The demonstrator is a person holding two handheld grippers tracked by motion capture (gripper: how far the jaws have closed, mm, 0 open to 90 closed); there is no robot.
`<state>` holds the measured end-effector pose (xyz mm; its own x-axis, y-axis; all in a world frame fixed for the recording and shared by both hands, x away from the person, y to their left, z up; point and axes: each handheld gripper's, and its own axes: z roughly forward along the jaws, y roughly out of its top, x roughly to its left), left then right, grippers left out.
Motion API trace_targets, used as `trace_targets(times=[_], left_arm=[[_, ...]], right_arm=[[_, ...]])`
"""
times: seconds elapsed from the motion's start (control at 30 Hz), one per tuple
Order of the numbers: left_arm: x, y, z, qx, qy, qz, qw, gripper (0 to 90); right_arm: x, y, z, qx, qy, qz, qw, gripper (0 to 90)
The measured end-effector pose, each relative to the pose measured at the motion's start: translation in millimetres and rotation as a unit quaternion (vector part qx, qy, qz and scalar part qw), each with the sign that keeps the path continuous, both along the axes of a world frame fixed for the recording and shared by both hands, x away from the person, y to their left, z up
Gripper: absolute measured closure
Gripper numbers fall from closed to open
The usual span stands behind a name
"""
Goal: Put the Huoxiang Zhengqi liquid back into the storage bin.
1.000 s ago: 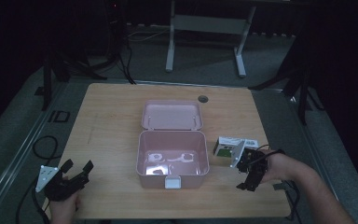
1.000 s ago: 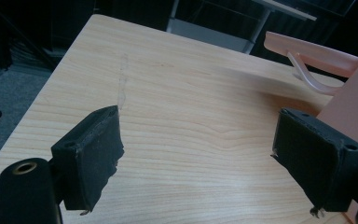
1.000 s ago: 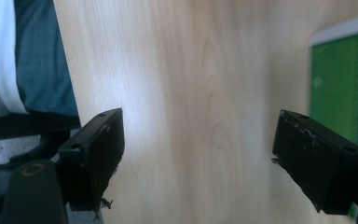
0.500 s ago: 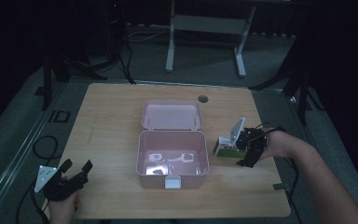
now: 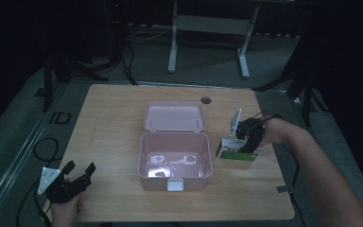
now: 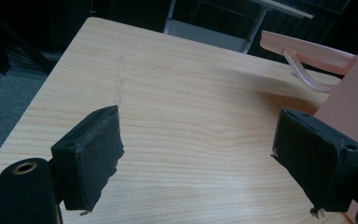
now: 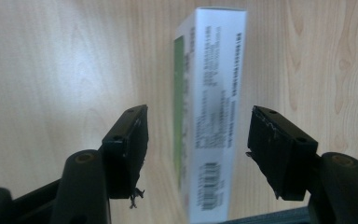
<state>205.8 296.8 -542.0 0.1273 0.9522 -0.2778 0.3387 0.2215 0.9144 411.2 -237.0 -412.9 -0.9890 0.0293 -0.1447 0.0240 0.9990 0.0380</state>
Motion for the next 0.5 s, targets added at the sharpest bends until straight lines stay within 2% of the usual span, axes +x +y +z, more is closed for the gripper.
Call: trace_targets(times=[0.07,0.17,0.2,0.27,0.43,0.5], left_arm=[[-0.3,0.3,-0.1,-0.001,-0.001,-0.001,1.0,15.8],[-0.6,0.4,-0.1,-0.002,-0.001,-0.002,1.0,15.8],[-0.8,0.4,0.0,-0.001,-0.001,-0.003,1.0,15.8],[-1.6,0.5,0.3,-0.001,-0.002,-0.003,1.0,15.8],[-2.1,1.0,0.4,-0.004,-0.003,-0.003,1.0,15.8],[-1.9,1.0,0.3,-0.004,-0.003,-0.003,1.0,15.8]], right_arm=[[3.8,0.2,-2.5,-0.004,0.003,0.002,1.0,38.1],[13.9,0.1,-12.8,-0.02,0.025,-0.008,0.9994,40.2],[13.9,0.1,-12.8,-0.02,0.025,-0.008,0.9994,40.2],[17.8,-0.1,-19.7,-0.036,0.037,-0.014,0.9986,42.0],[23.3,-1.5,-32.9,-0.055,0.049,-0.015,0.9972,47.8],[25.4,-1.8,-36.7,-0.055,0.051,-0.014,0.9971,51.5]])
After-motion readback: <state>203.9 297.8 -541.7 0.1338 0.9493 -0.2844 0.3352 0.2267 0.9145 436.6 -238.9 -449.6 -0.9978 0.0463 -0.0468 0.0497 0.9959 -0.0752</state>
